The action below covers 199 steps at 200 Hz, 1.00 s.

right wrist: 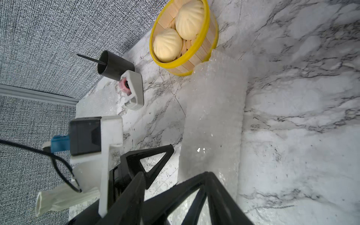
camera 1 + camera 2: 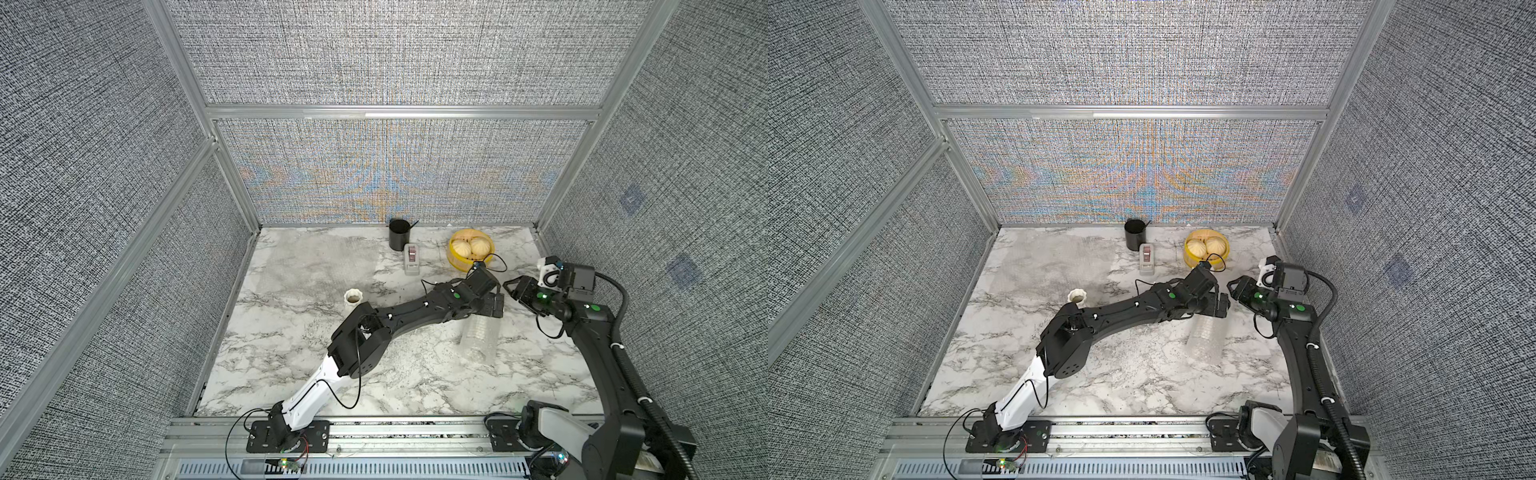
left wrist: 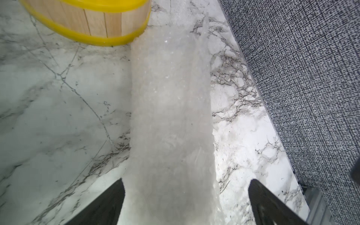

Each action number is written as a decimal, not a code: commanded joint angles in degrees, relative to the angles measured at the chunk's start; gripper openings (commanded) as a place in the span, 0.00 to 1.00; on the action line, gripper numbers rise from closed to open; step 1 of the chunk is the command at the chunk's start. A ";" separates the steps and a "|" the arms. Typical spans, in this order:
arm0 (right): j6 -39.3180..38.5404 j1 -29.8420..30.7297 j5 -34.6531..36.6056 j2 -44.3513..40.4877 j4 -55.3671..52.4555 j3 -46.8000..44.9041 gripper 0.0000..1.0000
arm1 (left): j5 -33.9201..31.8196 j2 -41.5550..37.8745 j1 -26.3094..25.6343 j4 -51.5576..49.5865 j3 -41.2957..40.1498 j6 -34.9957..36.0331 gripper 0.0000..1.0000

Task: Wrap vases in bubble wrap
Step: Move the wrapped vase to the center of the board, then pick up the vase from the center of the board.

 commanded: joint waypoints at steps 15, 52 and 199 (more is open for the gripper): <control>-1.85 0.94 -3.47 -1.31 -2.24 2.36 0.59 | -1.48 -7.08 1.86 0.23 -4.19 2.08 0.99; -5.04 7.46 -3.12 -3.90 -0.68 3.47 0.65 | -6.09 -19.00 2.59 -0.17 -11.89 9.78 0.99; -18.46 58.55 9.56 21.34 40.22 -0.06 0.82 | -21.86 -59.73 13.02 -10.92 -42.09 13.26 0.99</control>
